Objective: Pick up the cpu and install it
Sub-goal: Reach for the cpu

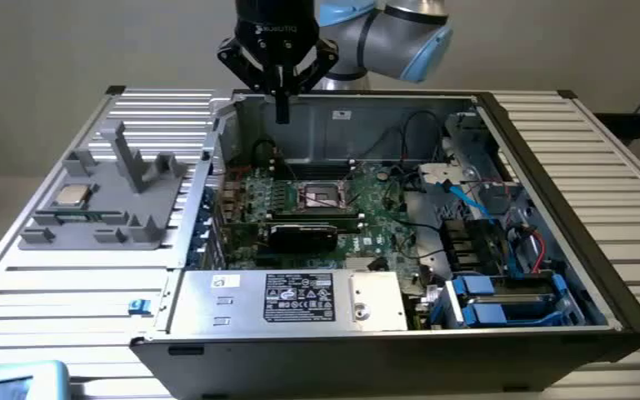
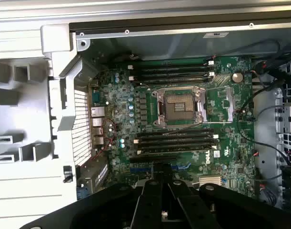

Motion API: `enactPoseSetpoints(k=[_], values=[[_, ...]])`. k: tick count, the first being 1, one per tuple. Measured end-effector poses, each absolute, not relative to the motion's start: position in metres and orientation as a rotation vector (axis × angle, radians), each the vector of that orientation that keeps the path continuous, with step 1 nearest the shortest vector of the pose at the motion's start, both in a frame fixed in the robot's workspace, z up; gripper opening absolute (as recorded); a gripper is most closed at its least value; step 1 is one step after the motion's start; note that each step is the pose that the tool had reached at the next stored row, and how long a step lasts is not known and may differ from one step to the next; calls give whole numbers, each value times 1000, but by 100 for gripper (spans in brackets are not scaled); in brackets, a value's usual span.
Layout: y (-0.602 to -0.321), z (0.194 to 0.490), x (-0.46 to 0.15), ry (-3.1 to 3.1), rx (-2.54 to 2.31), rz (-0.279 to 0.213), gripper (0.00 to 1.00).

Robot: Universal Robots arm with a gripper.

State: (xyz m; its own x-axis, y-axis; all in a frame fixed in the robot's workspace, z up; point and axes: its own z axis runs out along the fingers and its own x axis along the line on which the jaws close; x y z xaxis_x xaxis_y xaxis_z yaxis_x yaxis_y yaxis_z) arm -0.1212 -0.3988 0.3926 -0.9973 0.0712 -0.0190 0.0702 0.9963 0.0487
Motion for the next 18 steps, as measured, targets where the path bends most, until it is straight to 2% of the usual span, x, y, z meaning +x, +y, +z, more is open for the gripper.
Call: enactPoseSetpoints(k=[18], values=[[-399, 393, -131, 3118, 110, 75, 11]])
